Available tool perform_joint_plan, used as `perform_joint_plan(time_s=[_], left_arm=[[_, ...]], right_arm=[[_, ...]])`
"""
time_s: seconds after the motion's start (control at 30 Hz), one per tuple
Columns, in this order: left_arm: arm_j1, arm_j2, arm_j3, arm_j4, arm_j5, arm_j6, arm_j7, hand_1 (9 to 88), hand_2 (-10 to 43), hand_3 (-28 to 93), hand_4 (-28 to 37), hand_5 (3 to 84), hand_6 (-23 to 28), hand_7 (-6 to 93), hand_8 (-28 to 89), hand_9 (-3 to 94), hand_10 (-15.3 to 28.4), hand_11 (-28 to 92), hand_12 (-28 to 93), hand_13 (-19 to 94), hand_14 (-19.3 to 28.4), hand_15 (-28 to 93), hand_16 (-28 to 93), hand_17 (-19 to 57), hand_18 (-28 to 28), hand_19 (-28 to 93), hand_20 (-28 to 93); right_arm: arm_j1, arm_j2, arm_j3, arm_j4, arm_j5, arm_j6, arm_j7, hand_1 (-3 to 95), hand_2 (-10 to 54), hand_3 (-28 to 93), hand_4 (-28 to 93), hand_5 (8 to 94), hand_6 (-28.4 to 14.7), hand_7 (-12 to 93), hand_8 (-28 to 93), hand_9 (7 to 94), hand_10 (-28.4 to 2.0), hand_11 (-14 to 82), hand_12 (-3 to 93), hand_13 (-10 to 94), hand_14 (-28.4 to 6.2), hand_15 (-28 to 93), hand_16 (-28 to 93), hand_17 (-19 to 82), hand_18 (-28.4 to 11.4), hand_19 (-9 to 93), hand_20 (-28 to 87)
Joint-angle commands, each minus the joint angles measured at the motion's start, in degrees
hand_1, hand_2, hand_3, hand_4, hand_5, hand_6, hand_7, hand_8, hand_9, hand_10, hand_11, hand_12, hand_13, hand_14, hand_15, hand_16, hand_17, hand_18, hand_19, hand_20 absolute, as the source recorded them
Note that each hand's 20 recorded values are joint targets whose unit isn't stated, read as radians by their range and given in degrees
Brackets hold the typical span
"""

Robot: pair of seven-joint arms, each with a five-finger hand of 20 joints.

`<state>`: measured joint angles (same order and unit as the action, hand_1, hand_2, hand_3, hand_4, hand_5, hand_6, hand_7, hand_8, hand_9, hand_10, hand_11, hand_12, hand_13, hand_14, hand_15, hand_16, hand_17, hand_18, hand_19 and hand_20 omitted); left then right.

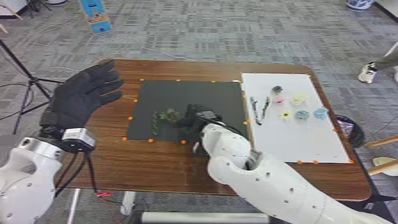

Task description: Arrange flowers

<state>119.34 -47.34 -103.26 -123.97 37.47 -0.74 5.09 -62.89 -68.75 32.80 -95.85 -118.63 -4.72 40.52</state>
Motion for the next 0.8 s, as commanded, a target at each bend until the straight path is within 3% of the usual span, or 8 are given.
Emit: perform_joint_plan(time_s=[0.03, 0.1, 0.33, 0.47, 0.6, 0.7, 0.8], left_arm=[[1.78, -0.89, -1.46, -1.07, -0.24, 0.23, 0.52, 23.1, -4.5, 71, -28.3, 30.7, 2.9, 20.3, -10, 29.2, 12.8, 24, 18, 24, 14.8, 29, 1, -9.3, 22.6, 45, 9], [2.03, -0.96, -1.61, -1.17, -0.3, 0.25, 0.64, 23.1, -4.4, 71, -28.3, 30.7, 2.8, 20.2, -10, 29.3, 12.8, 25, 18, 24, 14.8, 29, 1, -9.3, 22.6, 45, 9], [1.41, -0.87, -1.03, -0.88, -0.34, -0.02, 0.33, 23.2, -4.3, 71, -28.3, 30.6, 2.8, 20.3, -10, 29.2, 12.7, 24, 18, 24, 14.8, 29, 1, -9.2, 22.6, 45, 9], [1.5, -0.77, -1.07, -0.8, -0.36, -0.05, 0.29, 23.3, -4.2, 71, -28.3, 30.6, 2.8, 20.1, -10, 29.2, 12.8, 25, 18, 24, 14.8, 29, 1, -9.2, 22.6, 45, 9], [1.62, -0.86, -1.08, -0.84, -0.36, -0.33, 0.12, 23.3, -4.2, 71, -28.3, 30.7, 2.8, 20.2, -10, 29.2, 12.8, 25, 18, 24, 14.8, 29, 1, -9.2, 22.6, 45, 9], [1.47, -0.86, -0.94, -0.75, -0.47, -0.15, 0.01, 23.3, -4.1, 71, -28.3, 30.7, 2.8, 20.2, -10, 29.2, 12.8, 24, 18, 24, 14.8, 29, 1, -9.2, 22.6, 45, 9], [1.4, -0.8, -0.8, -0.67, -0.39, -0.22, 0.01, 23.3, -4.1, 71, -28.3, 30.7, 2.8, 20.2, -10, 29.2, 12.7, 25, 18, 24, 14.8, 29, 1, -9.2, 22.6, 45, 9]], right_arm=[[-1.64, 4.23, 1.49, -5.3, 3.68, -6.11, -4.09, 20.7, 0.7, 73, -21, 71.9, -2.6, 31, -9, 79.0, -11.8, 58.7, 43.9, 82, -4.9, 84, 42, 54, -21.4, 93, 72], [-2.38, 5.08, 2.26, -6.34, 6.3, -7.63, -5.76, 20.9, 1.1, 73, -21, 71.5, -2.7, 31, -8, 78.7, -12.0, 58.6, 43.8, 81, -5.0, 84, 42, 54, -21.5, 93, 71], [-3.25, 5.38, 2.59, -5.25, 12.2, -0.82, -6.89, 21.2, 1.9, 73, -21, 68.9, -2.9, 29, -8, 77.8, -12.3, 58.3, 43.3, 81, -5.2, 84, 42, 53, -21.6, 93, 71], [-3.73, 6.11, 2.47, -5.06, 8.43, 2.43, -8.12, 20.6, 2.8, 73, -21, 67.1, -3.2, 27, -9, 77.8, -12.6, 57.3, 42.3, 81, -5.4, 84, 41, 53, -21.5, 93, 71], [-3.51, 6.58, 2.74, -4.59, 7.22, 5.91, -8.07, 20.1, 2.7, 73, -20, 60.5, -3.7, 21, -8, 76.1, -12.8, 56.0, 40.8, 80, -5.6, 84, 41, 52, -21.6, 93, 71], [-4.81, 6.19, 5.39, -5.59, 9.7, 3.91, -7.79, 19.9, 2.4, 74, -20, 58.7, -3.8, 19, -8, 75.2, -13.2, 55.9, 40.5, 79, -5.7, 84, 41, 52, -21.7, 93, 70], [-5.55, 7.09, 5.51, -6.88, 8.17, 6.24, -8.48, 19.5, 2.2, 74, -20, 58.7, -4.1, 19, -8, 75.1, -13.2, 55.9, 40.1, 79, -5.7, 84, 41, 52, -21.7, 93, 70]])
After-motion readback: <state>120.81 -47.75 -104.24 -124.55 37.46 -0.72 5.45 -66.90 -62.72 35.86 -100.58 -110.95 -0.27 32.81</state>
